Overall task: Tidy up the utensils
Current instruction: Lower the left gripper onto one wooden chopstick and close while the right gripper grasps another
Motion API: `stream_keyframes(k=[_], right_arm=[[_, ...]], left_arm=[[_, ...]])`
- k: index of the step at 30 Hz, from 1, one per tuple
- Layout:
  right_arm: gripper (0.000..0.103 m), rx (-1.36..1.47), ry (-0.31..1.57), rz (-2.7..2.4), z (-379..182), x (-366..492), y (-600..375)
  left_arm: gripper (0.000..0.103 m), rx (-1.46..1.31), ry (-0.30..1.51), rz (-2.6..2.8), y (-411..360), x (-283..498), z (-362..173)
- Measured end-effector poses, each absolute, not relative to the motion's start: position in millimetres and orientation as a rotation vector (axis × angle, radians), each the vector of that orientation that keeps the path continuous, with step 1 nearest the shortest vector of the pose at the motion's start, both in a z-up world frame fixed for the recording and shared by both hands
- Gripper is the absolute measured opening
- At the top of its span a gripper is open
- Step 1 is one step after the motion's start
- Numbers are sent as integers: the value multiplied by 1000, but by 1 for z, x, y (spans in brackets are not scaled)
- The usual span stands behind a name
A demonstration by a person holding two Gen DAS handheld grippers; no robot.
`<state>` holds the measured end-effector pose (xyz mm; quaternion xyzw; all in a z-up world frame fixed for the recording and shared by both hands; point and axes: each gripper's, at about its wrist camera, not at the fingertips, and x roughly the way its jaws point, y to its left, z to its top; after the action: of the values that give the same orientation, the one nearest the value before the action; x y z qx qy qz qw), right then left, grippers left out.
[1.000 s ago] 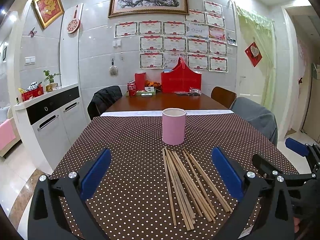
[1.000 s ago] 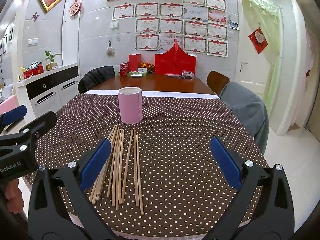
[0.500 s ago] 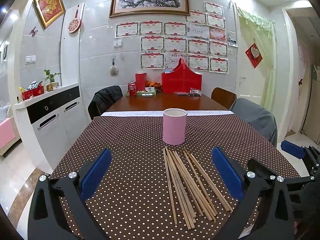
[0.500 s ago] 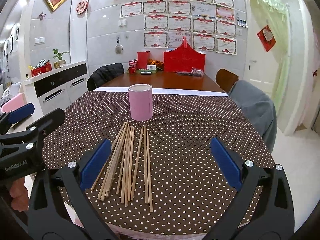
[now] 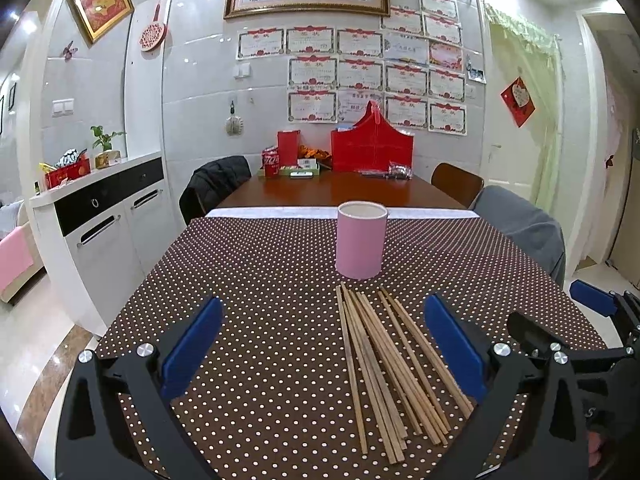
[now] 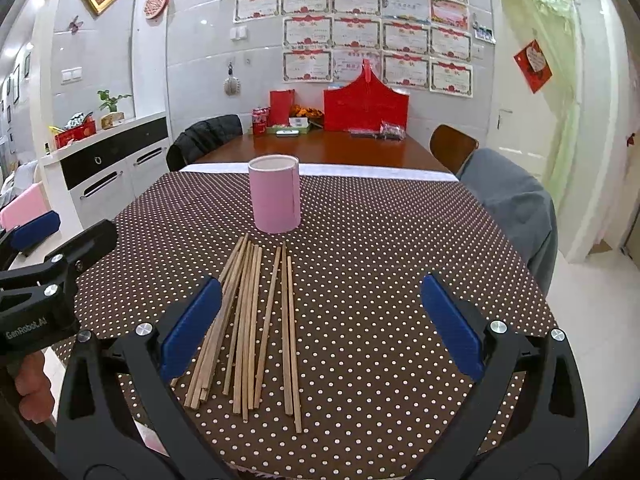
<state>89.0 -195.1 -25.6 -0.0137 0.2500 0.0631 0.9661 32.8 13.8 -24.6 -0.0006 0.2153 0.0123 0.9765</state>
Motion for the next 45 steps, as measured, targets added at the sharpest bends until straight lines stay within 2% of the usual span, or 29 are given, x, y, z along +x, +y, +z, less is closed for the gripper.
stream_keyframes(k=[33,45], right_arm=[[98,-30,860,44,-114,199,-186],[98,-55,904,-46,-118,223,-173]], left_arm=[[99,-68,765,59,44,133,-109],[99,-132,830,-54,55,157,-125]])
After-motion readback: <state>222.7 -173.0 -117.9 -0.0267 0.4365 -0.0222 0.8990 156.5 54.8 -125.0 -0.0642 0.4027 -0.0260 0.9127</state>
